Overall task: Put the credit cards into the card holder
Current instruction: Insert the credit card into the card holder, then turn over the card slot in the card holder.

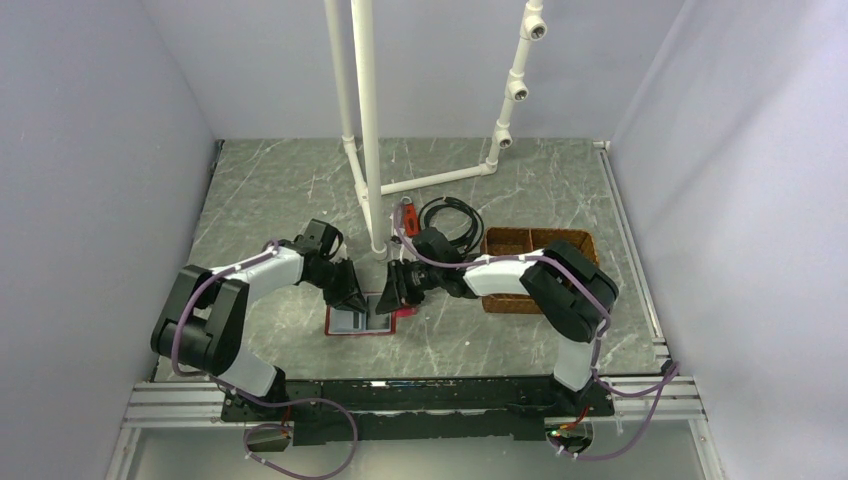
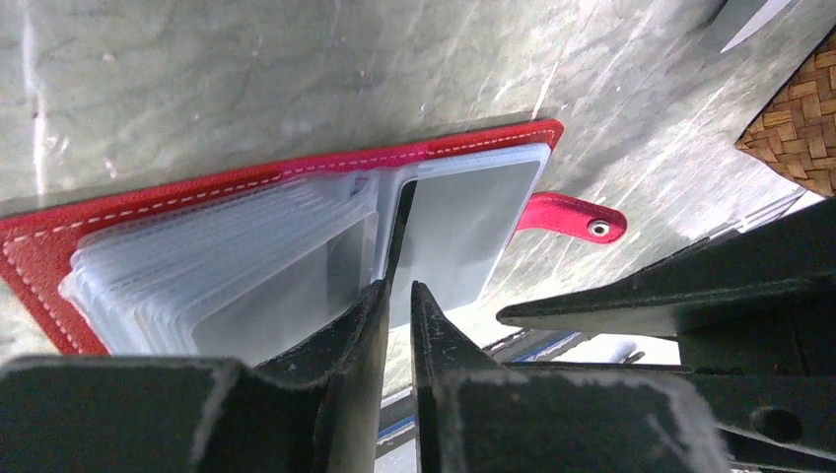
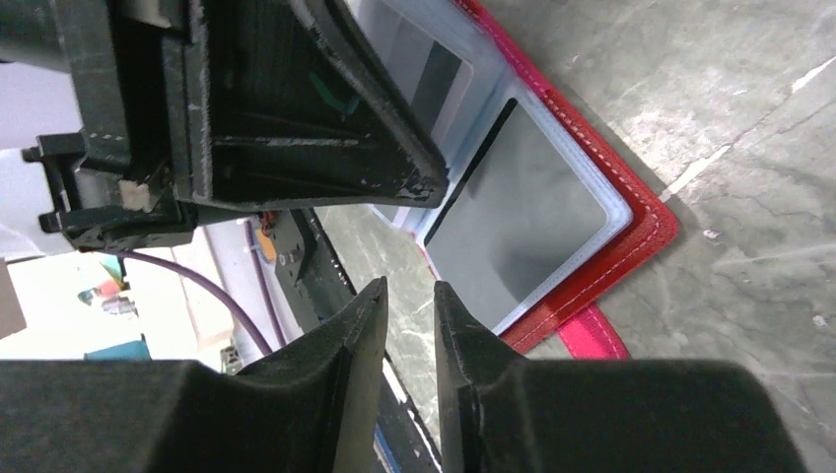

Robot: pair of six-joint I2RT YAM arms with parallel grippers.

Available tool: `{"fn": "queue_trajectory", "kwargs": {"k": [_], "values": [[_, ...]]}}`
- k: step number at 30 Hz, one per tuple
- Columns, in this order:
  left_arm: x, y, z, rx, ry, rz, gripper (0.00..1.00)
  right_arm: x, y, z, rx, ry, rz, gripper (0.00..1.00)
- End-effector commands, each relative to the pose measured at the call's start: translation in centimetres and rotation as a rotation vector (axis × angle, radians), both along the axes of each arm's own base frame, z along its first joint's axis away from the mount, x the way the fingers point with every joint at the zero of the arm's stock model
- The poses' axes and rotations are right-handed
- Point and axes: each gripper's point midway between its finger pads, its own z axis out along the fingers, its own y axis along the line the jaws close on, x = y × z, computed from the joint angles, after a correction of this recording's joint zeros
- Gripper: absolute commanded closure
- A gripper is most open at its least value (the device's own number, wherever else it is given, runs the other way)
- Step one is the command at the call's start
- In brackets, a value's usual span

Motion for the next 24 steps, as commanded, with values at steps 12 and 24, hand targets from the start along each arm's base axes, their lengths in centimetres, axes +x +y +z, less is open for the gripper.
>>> {"fn": "queue_trajectory", "kwargs": {"k": [12,24], "values": [[-0.2,0.5,-1.2,0.032,0.020,-0.012,0.89,0.8,-1.9,-1.3,-0.117,-0.026,-0.092,0.60],[-0.8,0.8,-2.1,0.043,0.046,-0.011,0.91,0.7,-0.7,-0.9,-0.064,-0.022,-0.058,0.66]]}}
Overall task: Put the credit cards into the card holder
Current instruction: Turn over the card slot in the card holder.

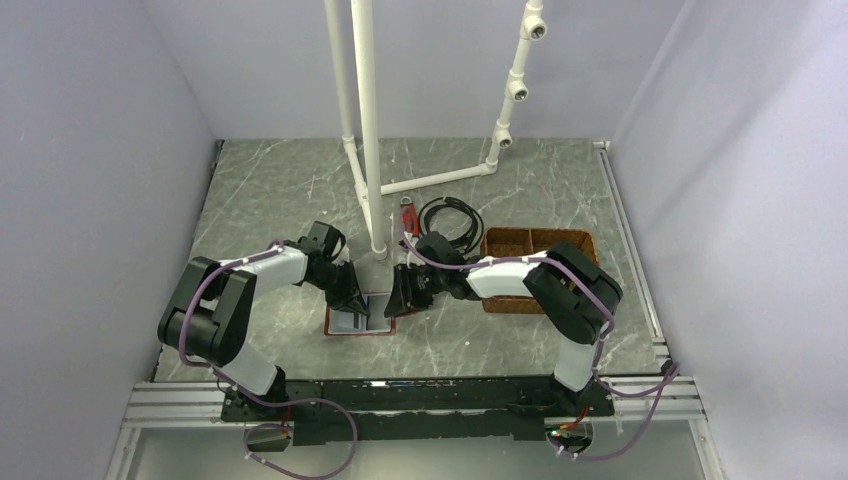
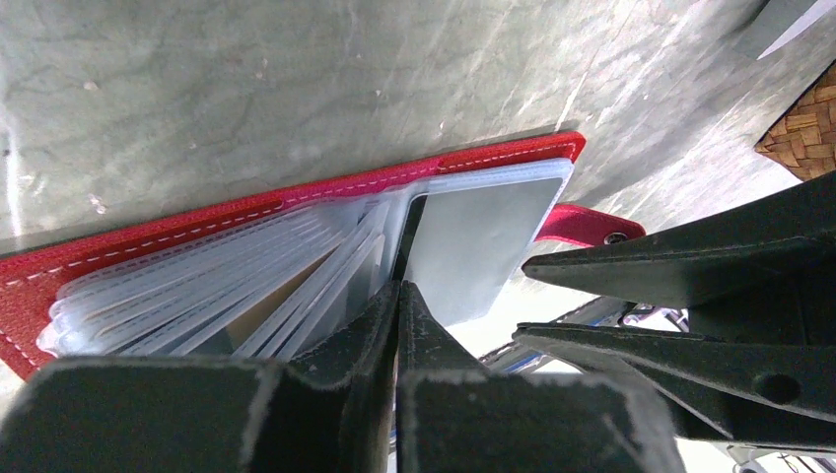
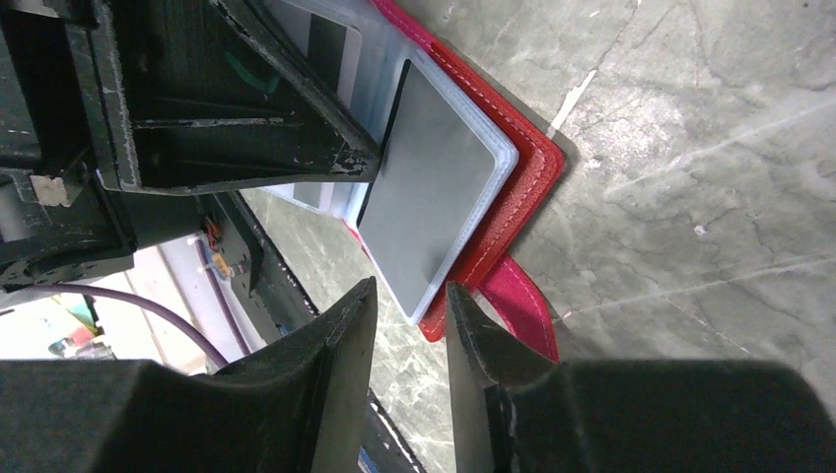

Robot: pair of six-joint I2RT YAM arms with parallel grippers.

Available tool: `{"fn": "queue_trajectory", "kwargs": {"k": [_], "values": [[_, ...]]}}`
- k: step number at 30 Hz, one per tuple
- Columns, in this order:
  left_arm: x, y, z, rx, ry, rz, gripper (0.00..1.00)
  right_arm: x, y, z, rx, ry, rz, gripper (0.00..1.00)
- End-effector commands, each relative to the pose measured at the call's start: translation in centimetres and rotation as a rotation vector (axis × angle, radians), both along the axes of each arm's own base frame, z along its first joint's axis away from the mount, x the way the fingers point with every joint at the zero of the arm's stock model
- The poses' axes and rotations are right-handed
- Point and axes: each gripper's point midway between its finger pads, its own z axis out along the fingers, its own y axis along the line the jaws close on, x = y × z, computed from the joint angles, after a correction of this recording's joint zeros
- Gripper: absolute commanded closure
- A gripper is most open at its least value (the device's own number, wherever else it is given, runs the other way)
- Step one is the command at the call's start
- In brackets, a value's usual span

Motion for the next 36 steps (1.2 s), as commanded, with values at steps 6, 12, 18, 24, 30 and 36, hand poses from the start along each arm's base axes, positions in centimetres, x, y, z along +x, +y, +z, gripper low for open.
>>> {"fn": "queue_trajectory", "kwargs": {"k": [6,12,18,24,30,36], "values": [[-0.7,0.8,-1.2,0.037,0.017,-0.008,0.91,0.6,1.5,1.3,0.066,-0.029,0.019,0.67],[-0.7,0.7,-1.1,0.034,0.016,-0.009,0.91,0.5,1.6,1.0,0.062,-0.021,0.024,0.66],[-0.8,0.7,-1.1,0.034,0.015,-0.009,0.91,0.5,2.0,1.6,0.083,-0.030,0.039,0.65],[-0.8,0.7,-1.2,0.028,0.016,-0.003,0.91,0.2,3.1,2.9,0.139,-0.033,0.073,0.66],[-0.7,0.7,-0.8,0.028,0.010,-0.005,0.91,0.3,3.6,3.6,0.166,-0.031,0.075,0.67],[-0.3,0.4,0.5,0.019,-0.001,-0.001,0.87,0.2,4.0,3.4,0.173,-0.025,0.091,0.68]]}}
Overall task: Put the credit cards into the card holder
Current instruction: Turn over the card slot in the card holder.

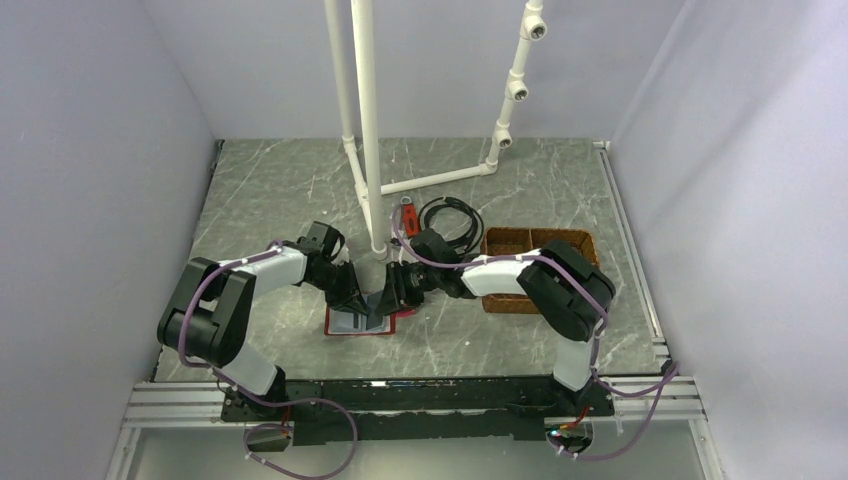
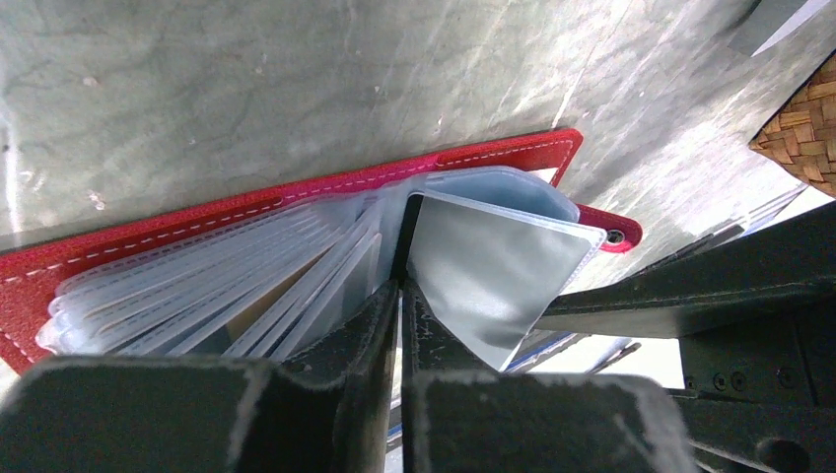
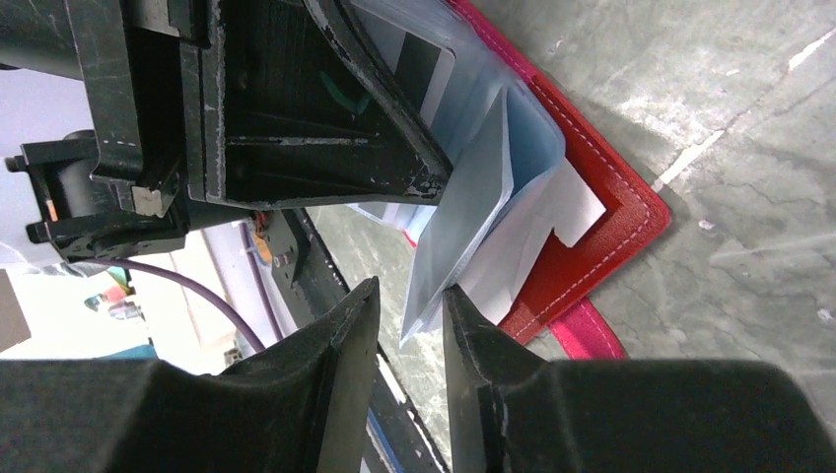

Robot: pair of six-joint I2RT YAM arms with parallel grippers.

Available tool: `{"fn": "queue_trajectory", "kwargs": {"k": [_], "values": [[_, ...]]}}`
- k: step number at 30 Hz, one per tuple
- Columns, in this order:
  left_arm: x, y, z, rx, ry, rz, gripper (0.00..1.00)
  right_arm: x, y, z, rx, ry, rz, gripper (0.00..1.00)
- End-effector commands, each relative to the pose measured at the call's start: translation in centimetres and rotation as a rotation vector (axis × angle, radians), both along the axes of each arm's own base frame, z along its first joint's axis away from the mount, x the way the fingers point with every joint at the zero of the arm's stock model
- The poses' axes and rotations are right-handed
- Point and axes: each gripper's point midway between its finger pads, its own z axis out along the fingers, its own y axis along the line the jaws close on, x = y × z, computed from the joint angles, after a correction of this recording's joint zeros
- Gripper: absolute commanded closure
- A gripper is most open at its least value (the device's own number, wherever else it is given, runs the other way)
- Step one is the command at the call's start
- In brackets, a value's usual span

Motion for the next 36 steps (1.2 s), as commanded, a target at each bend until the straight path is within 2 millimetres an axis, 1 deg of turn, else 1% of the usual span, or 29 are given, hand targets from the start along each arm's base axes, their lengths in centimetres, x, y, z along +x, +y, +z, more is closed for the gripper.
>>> {"fn": "queue_trajectory", "kwargs": {"k": [1,6,9,11,14,17,19,21,23,31,34,36], "values": [[-0.1,0.5,0.7,0.030,-0.002,0.003,0.86,0.7,2.0,1.9,0.084,-0.038,0.033,0.68],[0.3,0.9,2.6,0.050,-0.012,0.035,0.76,0.8,2.6,2.3,0.104,-0.037,0.049,0.74],[0.2,1.3,3.7,0.056,-0.013,0.054,0.73,0.8,3.0,2.6,0.109,-0.041,0.055,0.74],[0.0,1.8,4.3,0.062,-0.011,0.072,0.70,0.7,3.2,2.8,0.111,-0.046,0.061,0.73],[-0.2,2.8,5.2,0.052,-0.010,0.109,0.67,0.6,3.5,3.0,0.101,-0.060,0.070,0.68],[0.1,3.8,6.4,0.011,-0.030,0.158,0.63,0.4,4.0,3.0,0.102,-0.060,0.080,0.65],[0.6,4.0,7.1,-0.024,-0.060,0.172,0.62,0.3,4.3,2.8,0.105,-0.052,0.085,0.64],[1.0,3.7,7.6,-0.067,-0.071,0.165,0.60,0.4,4.7,2.7,0.107,-0.051,0.086,0.63],[1.1,3.3,7.7,-0.103,-0.058,0.152,0.59,0.5,4.9,2.6,0.105,-0.046,0.085,0.61],[1.0,3.5,6.6,-0.106,-0.045,0.168,0.58,0.8,5.6,1.3,0.087,-0.022,0.084,0.56],[0.9,3.6,6.5,-0.102,-0.047,0.171,0.57,0.8,5.8,1.2,0.090,-0.019,0.087,0.52],[0.9,3.9,6.5,-0.079,-0.053,0.171,0.56,0.7,6.0,1.1,0.094,-0.016,0.093,0.47]]}}
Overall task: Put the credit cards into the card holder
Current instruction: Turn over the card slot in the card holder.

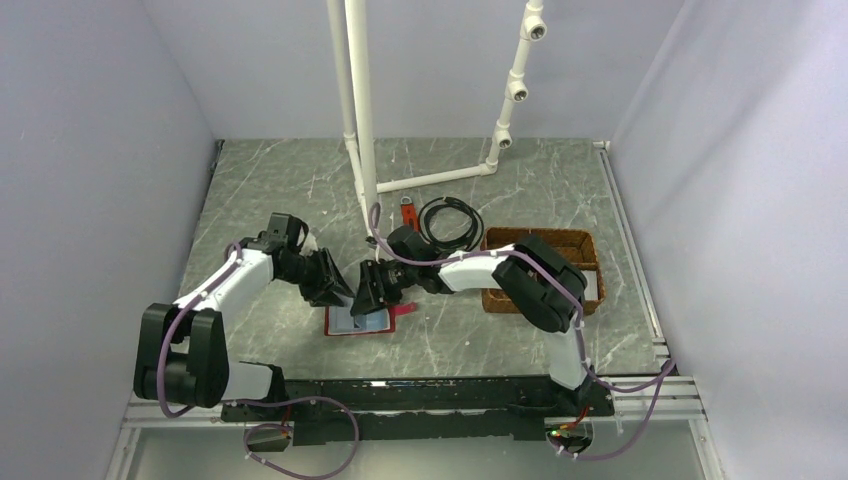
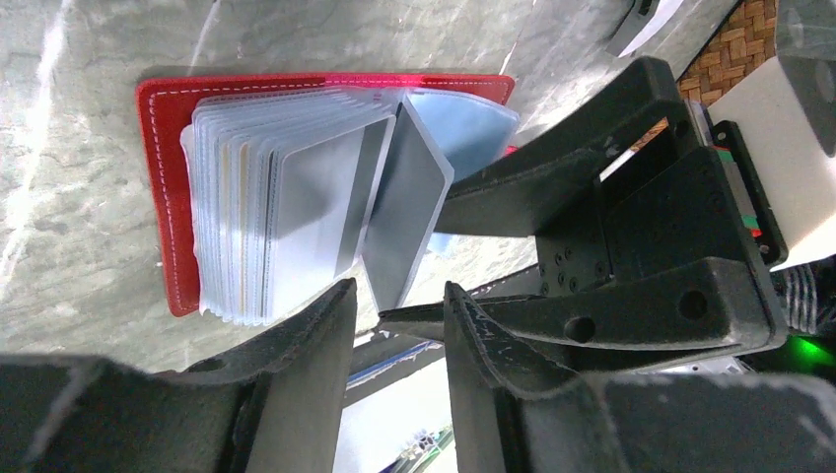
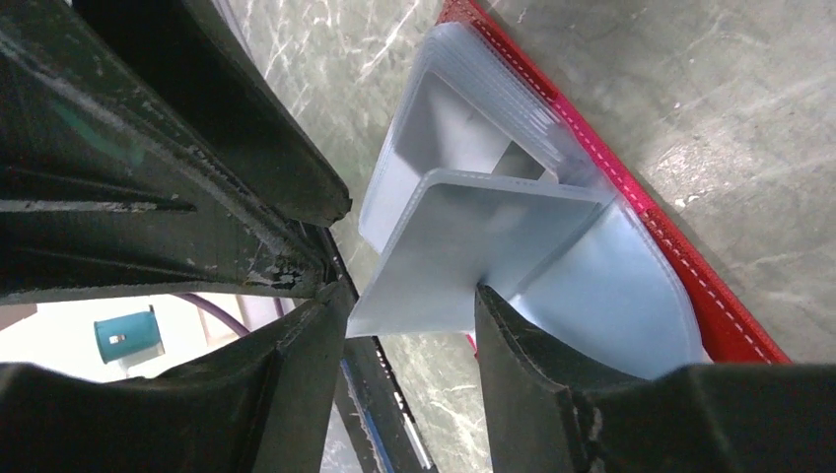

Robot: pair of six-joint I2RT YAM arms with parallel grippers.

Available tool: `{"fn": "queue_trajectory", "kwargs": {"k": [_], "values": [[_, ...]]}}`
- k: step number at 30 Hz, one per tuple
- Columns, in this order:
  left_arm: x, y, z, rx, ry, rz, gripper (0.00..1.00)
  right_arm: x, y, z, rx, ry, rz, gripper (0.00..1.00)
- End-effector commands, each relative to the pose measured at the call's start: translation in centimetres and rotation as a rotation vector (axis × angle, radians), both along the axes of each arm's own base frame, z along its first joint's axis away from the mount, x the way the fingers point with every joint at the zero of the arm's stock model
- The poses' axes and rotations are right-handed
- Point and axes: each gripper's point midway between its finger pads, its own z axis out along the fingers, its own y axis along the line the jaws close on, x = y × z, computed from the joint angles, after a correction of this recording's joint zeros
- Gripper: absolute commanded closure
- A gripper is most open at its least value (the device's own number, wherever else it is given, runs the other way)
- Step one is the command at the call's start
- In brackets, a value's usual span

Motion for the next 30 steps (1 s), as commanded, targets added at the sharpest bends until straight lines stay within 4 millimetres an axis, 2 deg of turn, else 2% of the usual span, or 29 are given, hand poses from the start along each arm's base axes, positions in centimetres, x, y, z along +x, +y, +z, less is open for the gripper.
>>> {"fn": "queue_trajectory", "kwargs": {"k": [1,4,7,10,12,13,15,21,23,25,27,28,30], "values": [[0.3,0.4,0.5,0.015,-0.040,-0.007,0.56,0.5,1.5,0.7,0.047,-0.014,0.014,0.44],[0.4,1.3,0.7,0.073,-0.045,0.003,0.55,0.1,2.5,1.2,0.086,0.006,0.050,0.39],[0.8,2.4,1.2,0.138,-0.065,0.026,0.52,-0.8,3.7,2.9,0.140,-0.018,0.102,0.31],[1.1,3.5,1.4,0.201,-0.083,0.062,0.32,-1.5,3.8,4.3,0.193,-0.023,0.133,0.30],[1.1,3.6,1.2,0.204,-0.080,0.068,0.24,-1.2,2.7,4.3,0.184,-0.029,0.098,0.27],[1.2,3.4,1.1,0.191,-0.078,0.060,0.16,-1.1,2.3,4.3,0.173,-0.043,0.091,0.26],[1.1,3.2,0.4,0.183,-0.054,0.046,0.09,-1.0,1.5,4.1,0.130,-0.075,0.080,0.25],[0.5,4.0,-1.4,0.239,0.016,0.055,0.11,-1.1,-1.1,4.4,0.050,-0.142,0.031,0.24],[0.4,4.0,-2.0,0.236,0.032,0.060,0.12,-0.1,-2.7,4.3,-0.021,-0.202,-0.022,0.23],[0.1,4.2,-2.7,0.252,0.063,0.061,0.14,0.9,-5.3,5.0,-0.064,-0.241,-0.079,0.22],[0.0,4.5,-3.5,0.274,0.094,0.066,0.20,2.5,-8.8,5.3,-0.126,-0.259,-0.169,0.22],[-0.1,4.6,-3.9,0.285,0.101,0.070,0.24,3.9,-11.2,5.5,-0.158,-0.266,-0.235,0.22],[-0.2,4.6,-4.5,0.286,0.108,0.076,0.32,5.4,-15.6,6.2,-0.231,-0.271,-0.351,0.22]]}}
